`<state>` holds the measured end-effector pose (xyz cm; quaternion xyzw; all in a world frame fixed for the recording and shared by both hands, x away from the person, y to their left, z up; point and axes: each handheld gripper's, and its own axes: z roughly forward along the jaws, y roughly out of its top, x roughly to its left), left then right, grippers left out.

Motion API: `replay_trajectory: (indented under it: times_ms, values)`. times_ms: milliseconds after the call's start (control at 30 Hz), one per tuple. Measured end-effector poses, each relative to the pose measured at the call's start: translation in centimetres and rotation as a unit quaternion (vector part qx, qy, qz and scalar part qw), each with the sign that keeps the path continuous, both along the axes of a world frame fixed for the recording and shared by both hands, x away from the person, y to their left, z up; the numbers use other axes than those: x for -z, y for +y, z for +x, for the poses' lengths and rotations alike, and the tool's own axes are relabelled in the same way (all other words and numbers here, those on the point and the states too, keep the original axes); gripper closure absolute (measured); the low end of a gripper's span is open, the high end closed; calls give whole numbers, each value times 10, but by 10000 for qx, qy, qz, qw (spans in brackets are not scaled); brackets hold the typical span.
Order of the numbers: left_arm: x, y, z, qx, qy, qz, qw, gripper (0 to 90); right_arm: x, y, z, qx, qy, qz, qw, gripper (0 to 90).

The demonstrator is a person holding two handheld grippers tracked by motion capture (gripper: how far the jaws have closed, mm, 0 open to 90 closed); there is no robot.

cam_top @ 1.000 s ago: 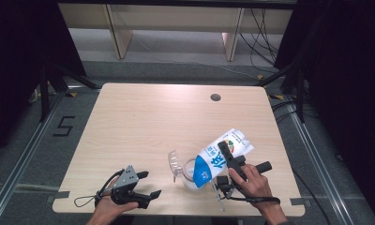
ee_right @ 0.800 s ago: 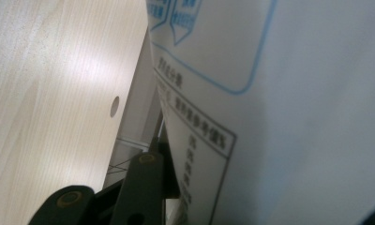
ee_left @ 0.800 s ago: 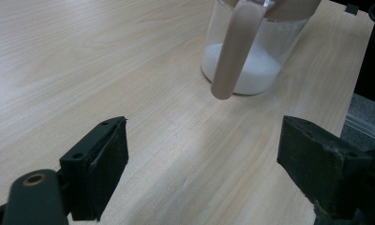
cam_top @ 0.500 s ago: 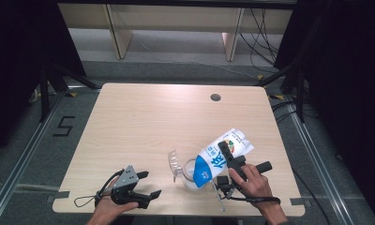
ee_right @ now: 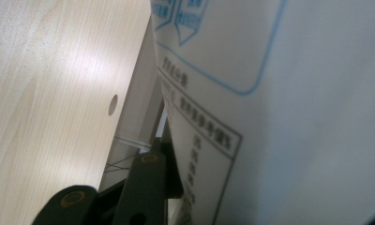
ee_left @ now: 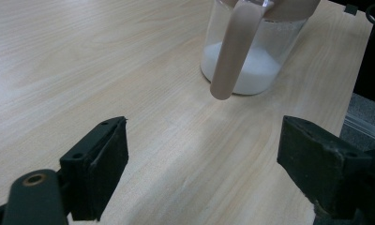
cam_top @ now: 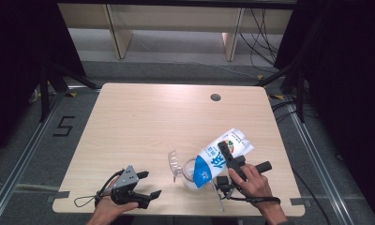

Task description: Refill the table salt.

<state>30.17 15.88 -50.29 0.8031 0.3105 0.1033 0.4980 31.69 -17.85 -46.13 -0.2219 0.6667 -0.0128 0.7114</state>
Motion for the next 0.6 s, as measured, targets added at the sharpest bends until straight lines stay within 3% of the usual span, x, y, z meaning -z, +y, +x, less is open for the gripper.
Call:
replay_trajectory:
  times_ms: [67,133,200,367,400,433,500,600]
  values:
    - [0,0,0,1,3,1,10000,161,2,-2,0,181,171,13,9997,700]
    - [0,0,0,-1,0,2,10000,161,5,-2,0,149,177,268,9994,700]
    - [0,0,0,-11,0,13,10000,161,3,-2,0,180,171,49,9997,701]
    - [0,0,0,2,3,2,10000,161,3,-2,0,154,154,101,9997,703]
    - [0,0,0,0,2,1,10000,161,0,-1,-1,186,104,-112,9997,703]
    - [0,0,0,-1,2,1,10000,161,1,0,0,60,57,44,10000,704]
    - [0,0,0,-26,-1,18,10000,161,1,0,0,-5,-15,117,9999,706]
    - [0,0,0,4,9,4,10000,161,4,-2,-1,160,135,146,9997,707]
